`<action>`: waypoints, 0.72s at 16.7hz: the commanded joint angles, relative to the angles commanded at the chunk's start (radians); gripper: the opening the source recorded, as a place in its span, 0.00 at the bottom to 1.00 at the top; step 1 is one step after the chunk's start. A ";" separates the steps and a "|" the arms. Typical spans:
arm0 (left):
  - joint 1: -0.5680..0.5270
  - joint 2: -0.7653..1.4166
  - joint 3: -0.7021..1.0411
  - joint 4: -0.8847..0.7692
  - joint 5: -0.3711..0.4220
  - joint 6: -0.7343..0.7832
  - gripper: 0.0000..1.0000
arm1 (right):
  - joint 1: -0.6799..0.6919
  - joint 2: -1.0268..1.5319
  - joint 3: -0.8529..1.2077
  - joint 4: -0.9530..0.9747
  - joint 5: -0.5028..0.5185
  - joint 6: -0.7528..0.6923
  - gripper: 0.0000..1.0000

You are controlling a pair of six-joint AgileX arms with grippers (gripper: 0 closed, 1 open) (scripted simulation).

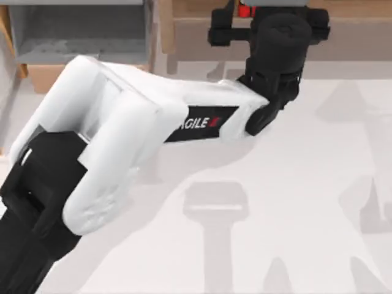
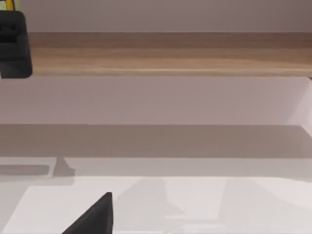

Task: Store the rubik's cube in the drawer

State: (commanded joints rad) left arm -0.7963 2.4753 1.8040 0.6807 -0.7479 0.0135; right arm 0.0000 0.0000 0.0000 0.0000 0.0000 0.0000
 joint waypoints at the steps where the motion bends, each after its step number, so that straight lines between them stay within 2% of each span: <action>1: 0.009 0.019 0.038 -0.019 0.009 0.000 1.00 | 0.000 0.000 0.000 0.000 0.000 0.000 1.00; 4: 0.031 0.066 0.128 -0.063 0.032 -0.002 1.00 | 0.000 0.000 0.000 0.000 0.000 0.000 1.00; 9: 0.035 0.075 0.144 -0.070 0.036 -0.002 1.00 | 0.000 0.000 0.000 0.000 0.000 0.000 1.00; 12: 0.035 0.075 0.144 -0.070 0.036 -0.002 0.77 | 0.000 0.000 0.000 0.000 0.000 0.000 1.00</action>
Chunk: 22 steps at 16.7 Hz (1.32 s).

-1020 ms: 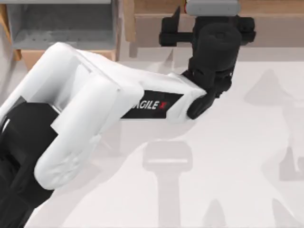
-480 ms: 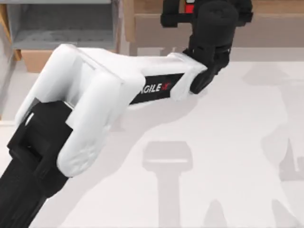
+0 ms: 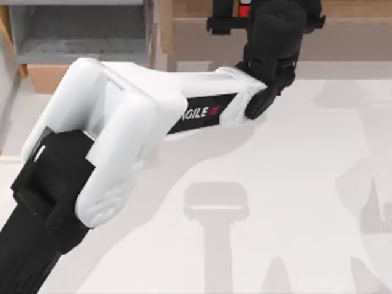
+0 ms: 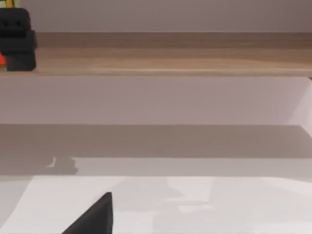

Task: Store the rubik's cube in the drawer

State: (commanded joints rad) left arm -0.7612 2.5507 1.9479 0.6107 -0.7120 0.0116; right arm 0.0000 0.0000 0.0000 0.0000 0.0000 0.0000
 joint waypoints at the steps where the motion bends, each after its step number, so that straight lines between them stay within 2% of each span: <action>1: 0.000 0.000 0.000 0.000 0.000 0.000 0.70 | 0.000 0.000 0.000 0.000 0.000 0.000 1.00; 10: 0.000 0.000 0.000 0.000 0.000 0.000 0.02 | 0.000 0.000 0.000 0.000 0.000 0.000 1.00; 22: -0.012 -0.038 -0.034 0.000 -0.009 0.002 0.00 | 0.000 0.000 0.000 0.000 0.000 0.000 1.00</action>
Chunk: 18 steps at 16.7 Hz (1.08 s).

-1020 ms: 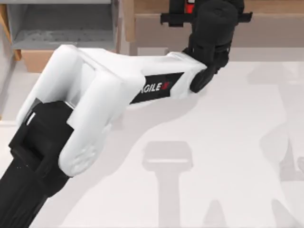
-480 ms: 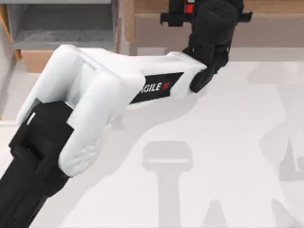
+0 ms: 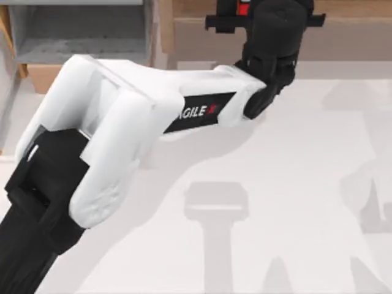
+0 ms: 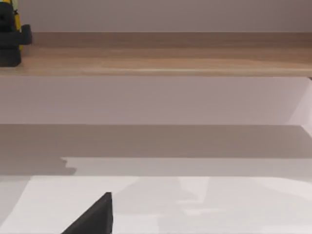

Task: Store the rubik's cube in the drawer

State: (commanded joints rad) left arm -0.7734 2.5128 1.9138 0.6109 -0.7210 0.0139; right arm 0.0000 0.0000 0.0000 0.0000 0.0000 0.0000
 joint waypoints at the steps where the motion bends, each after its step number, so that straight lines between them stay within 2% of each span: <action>1: -0.004 -0.012 -0.012 0.000 -0.004 0.000 0.00 | 0.000 0.000 0.000 0.000 0.000 0.000 1.00; 11: -0.013 -0.064 -0.050 -0.021 -0.008 0.002 0.00 | 0.000 0.000 0.000 0.000 0.000 0.000 1.00; 14: -0.023 -0.108 -0.032 -0.133 0.031 0.001 0.00 | 0.000 0.000 0.000 0.000 0.000 0.000 1.00; 18: -0.034 -0.187 0.003 -0.406 0.121 0.010 0.00 | 0.000 0.000 0.000 0.000 0.000 0.000 1.00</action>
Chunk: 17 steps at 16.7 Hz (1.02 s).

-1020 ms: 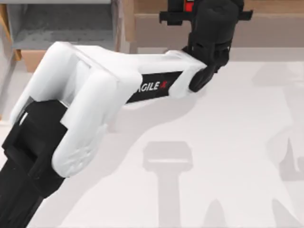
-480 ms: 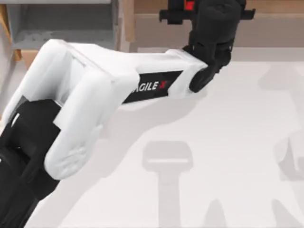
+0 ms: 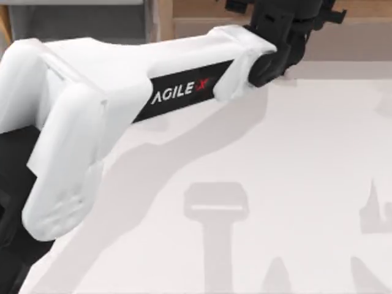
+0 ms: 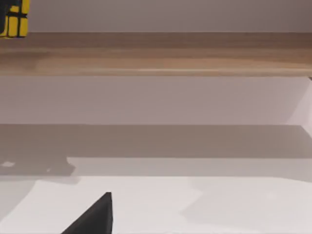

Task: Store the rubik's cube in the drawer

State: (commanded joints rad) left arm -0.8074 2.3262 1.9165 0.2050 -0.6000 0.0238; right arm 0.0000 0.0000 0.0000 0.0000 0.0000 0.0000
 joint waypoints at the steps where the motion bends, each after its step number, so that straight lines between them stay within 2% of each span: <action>1: 0.000 -0.021 0.011 -0.084 0.027 0.004 0.00 | 0.000 0.000 0.000 0.000 0.000 0.000 1.00; 6: 0.033 -0.112 0.084 -0.570 0.178 0.035 0.00 | 0.000 0.000 0.000 0.000 0.000 0.000 1.00; 10: 0.113 -0.154 0.177 -0.973 0.302 0.072 0.00 | 0.000 0.000 0.000 0.000 0.000 0.000 1.00; 13: 0.217 -0.161 0.271 -1.251 0.384 0.106 0.00 | 0.000 0.000 0.000 0.000 0.000 0.000 1.00; 17: 0.419 -0.126 0.425 -1.551 0.468 0.159 0.00 | 0.000 0.000 0.000 0.000 0.000 0.000 1.00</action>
State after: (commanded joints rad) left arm -0.3883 2.1998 2.3418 -1.3457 -0.1318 0.1830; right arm 0.0000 0.0000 0.0000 0.0000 0.0000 0.0000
